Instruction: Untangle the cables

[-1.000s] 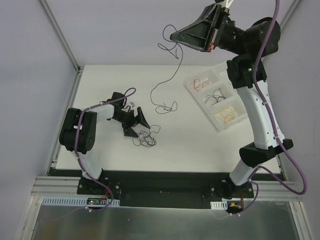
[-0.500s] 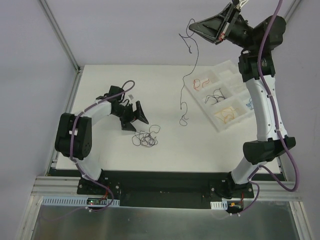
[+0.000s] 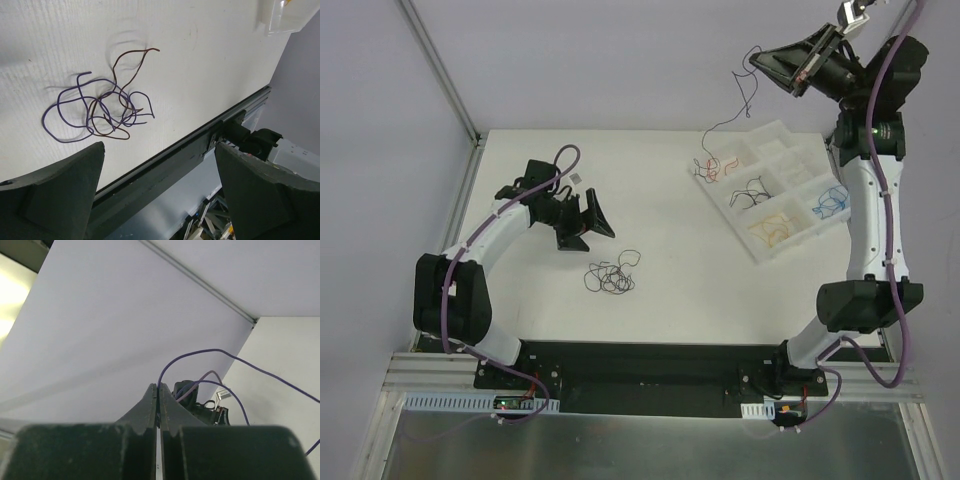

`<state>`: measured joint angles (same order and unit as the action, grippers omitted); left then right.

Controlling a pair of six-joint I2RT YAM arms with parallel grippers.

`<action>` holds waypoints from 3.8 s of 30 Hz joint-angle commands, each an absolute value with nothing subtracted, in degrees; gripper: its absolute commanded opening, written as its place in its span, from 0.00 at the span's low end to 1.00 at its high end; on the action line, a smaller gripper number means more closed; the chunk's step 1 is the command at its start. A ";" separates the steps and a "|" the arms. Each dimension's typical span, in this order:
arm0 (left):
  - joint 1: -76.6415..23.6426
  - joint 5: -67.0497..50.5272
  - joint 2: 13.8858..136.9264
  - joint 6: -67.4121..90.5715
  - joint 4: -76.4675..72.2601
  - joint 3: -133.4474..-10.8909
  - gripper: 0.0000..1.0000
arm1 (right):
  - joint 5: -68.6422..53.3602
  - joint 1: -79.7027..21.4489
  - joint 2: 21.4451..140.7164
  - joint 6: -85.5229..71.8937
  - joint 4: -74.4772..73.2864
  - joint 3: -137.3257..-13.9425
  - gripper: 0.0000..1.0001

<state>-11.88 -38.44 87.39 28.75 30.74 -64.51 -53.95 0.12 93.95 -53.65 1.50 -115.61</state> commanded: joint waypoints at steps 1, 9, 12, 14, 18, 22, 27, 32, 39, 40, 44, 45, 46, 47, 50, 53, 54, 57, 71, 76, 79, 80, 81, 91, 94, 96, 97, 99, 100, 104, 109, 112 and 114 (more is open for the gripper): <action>-11.60 -39.81 86.83 26.46 34.36 -68.46 0.91 | -53.44 3.24 94.30 -52.82 1.32 -119.70 0.00; -11.60 -40.43 88.77 24.79 36.38 -70.49 0.91 | -55.28 9.22 97.73 -52.47 -2.11 -125.42 0.00; -11.60 -40.43 88.86 24.17 37.09 -70.14 0.91 | -55.37 11.24 97.12 -50.11 -3.95 -124.55 0.00; -11.51 -40.52 88.94 24.08 37.26 -70.22 0.91 | -55.72 12.39 96.68 -48.61 -4.22 -122.79 0.00; -11.60 -41.04 89.91 23.82 37.70 -71.54 0.91 | -55.55 13.88 96.33 -47.46 -5.71 -120.67 0.00; -11.60 -41.13 90.96 23.47 38.32 -72.86 0.91 | -54.50 14.06 97.56 -47.72 -5.71 -124.53 0.01; -11.60 -40.96 91.67 23.12 38.58 -73.74 0.91 | -54.32 13.98 100.81 -50.71 -5.19 -132.52 0.00; -11.60 -41.22 91.85 23.20 38.76 -73.83 0.91 | -53.97 14.33 101.69 -51.59 -4.75 -135.09 0.00; -11.60 -40.87 91.23 23.03 38.67 -73.13 0.91 | -53.97 15.12 100.38 -48.44 -4.31 -128.34 0.00; -11.51 -40.87 90.97 23.03 38.67 -72.95 0.91 | -53.70 15.12 99.94 -47.38 -4.31 -126.15 0.00; -11.51 -40.61 90.35 22.76 38.85 -72.42 0.91 | -52.56 15.21 97.74 -41.95 -4.74 -117.71 0.00; -11.51 -40.61 90.35 22.68 38.93 -72.25 0.91 | -52.04 15.21 97.65 -40.10 -5.88 -115.42 0.00; -11.51 -40.61 90.35 22.50 39.02 -72.07 0.91 | -51.68 15.21 97.30 -38.69 -6.85 -113.40 0.00; -11.51 -40.52 90.35 22.41 39.02 -71.90 0.91 | -51.42 15.21 97.21 -37.28 -6.86 -110.59 0.00; -11.51 -40.61 90.61 22.15 39.29 -71.98 0.91 | -49.49 15.12 96.16 -34.46 -6.86 -101.72 0.00; -11.51 -40.60 90.70 21.80 39.46 -72.25 0.91 | -47.47 14.59 95.45 -31.30 -7.73 -93.81 0.00; -11.43 -40.61 90.79 21.80 39.55 -72.25 0.91 | -47.20 14.50 95.36 -30.59 -8.26 -91.87 0.00; -11.43 -40.69 91.14 21.45 39.73 -72.25 0.91 | -45.01 13.01 95.62 -25.16 -13.69 -88.95 0.00; -11.42 -41.04 92.02 20.57 40.69 -72.16 0.91 | -27.60 6.77 105.63 -10.19 -28.57 -88.41 0.00; -11.43 -40.43 91.14 21.09 40.61 -70.84 0.91 | -24.00 5.28 112.93 -11.51 -28.91 -92.80 0.00; -11.42 -40.60 90.71 21.71 40.61 -70.58 0.91 | -23.38 4.13 117.58 -10.90 -30.84 -97.37 0.00; -11.43 -40.43 90.36 21.88 40.61 -70.40 0.91 | -22.51 3.87 118.82 -10.72 -31.37 -98.69 0.00; -11.43 -40.26 89.74 22.06 40.61 -70.14 0.91 | -21.80 3.52 119.87 -10.55 -32.07 -99.40 0.00; -11.69 -37.97 80.60 24.96 39.82 -63.46 0.92 | -18.11 2.37 122.70 -7.30 -44.18 -107.82 0.18; -11.69 -36.22 78.49 25.49 39.81 -61.97 0.91 | -16.10 2.02 119.37 -6.59 -48.85 -110.12 0.33; -11.69 -35.51 77.35 25.75 39.81 -61.53 0.91 | -13.64 1.85 116.47 -6.42 -50.88 -109.69 0.42; -11.69 -34.99 76.82 25.84 39.81 -61.09 0.90 | -12.75 1.67 114.80 -6.24 -51.58 -109.08 0.48; -11.69 -34.28 75.68 25.84 39.81 -60.30 0.89 | -11.96 1.41 111.99 -5.19 -52.20 -107.32 0.56; -11.69 -34.10 75.15 25.67 39.81 -59.68 0.88 | -11.17 1.23 110.75 -4.84 -52.56 -106.62 0.59; -11.69 -34.54 73.48 25.49 39.82 -57.66 0.84 | -10.90 0.09 106.45 -3.34 -53.52 -103.54 0.62; -11.78 -35.07 73.73 24.96 39.81 -54.94 0.75 | -20.45 -7.71 99.24 -2.89 -47.04 -93.37 0.63; -12.13 -35.16 75.32 24.52 39.11 -53.44 0.66 | -27.66 -14.04 95.11 -8.33 -34.94 -82.83 0.55; -12.48 -35.33 76.81 24.52 38.41 -53.00 0.65 | -34.07 -19.31 93.61 -12.11 -25.27 -75.10 0.54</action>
<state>-11.94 -35.35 74.94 24.88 39.27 -54.37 -20.53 -11.16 97.41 -5.82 -41.06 -86.28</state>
